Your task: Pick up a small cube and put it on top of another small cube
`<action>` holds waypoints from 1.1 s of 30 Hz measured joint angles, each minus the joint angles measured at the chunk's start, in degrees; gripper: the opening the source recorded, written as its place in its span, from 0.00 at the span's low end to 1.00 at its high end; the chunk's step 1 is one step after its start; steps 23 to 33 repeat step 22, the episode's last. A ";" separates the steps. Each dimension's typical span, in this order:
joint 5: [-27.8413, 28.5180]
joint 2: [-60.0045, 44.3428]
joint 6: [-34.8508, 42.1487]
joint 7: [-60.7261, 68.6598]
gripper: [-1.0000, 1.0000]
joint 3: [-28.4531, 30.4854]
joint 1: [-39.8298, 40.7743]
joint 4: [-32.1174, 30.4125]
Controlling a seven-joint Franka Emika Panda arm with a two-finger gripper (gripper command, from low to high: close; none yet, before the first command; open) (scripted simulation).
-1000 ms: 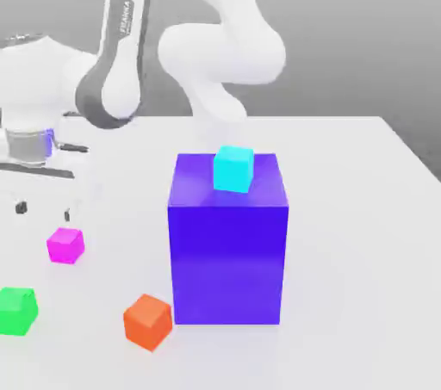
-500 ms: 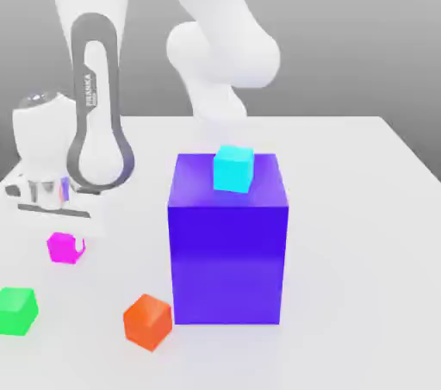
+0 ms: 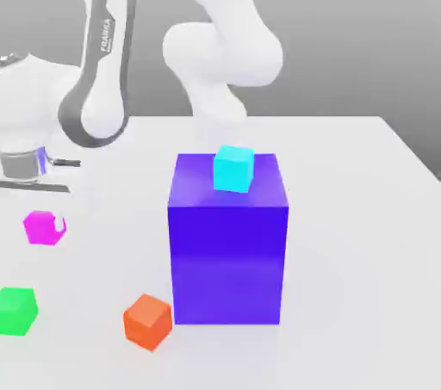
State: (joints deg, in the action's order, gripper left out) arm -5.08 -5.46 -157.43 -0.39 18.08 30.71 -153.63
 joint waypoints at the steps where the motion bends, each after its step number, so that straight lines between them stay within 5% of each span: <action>1: -0.10 -0.40 0.75 -0.15 0.00 -0.27 -0.25 1.08; 13: 0.61 -3.72 9.15 -3.29 0.00 -3.73 -4.04 13.88; 18: -2.82 -11.27 3.00 -1.04 0.00 -6.14 -3.03 15.43; 19: -3.57 -12.73 1.72 -0.50 1.00 -6.68 -2.62 15.52; 33: -3.57 -12.73 1.72 -0.50 1.00 -6.68 -2.62 15.52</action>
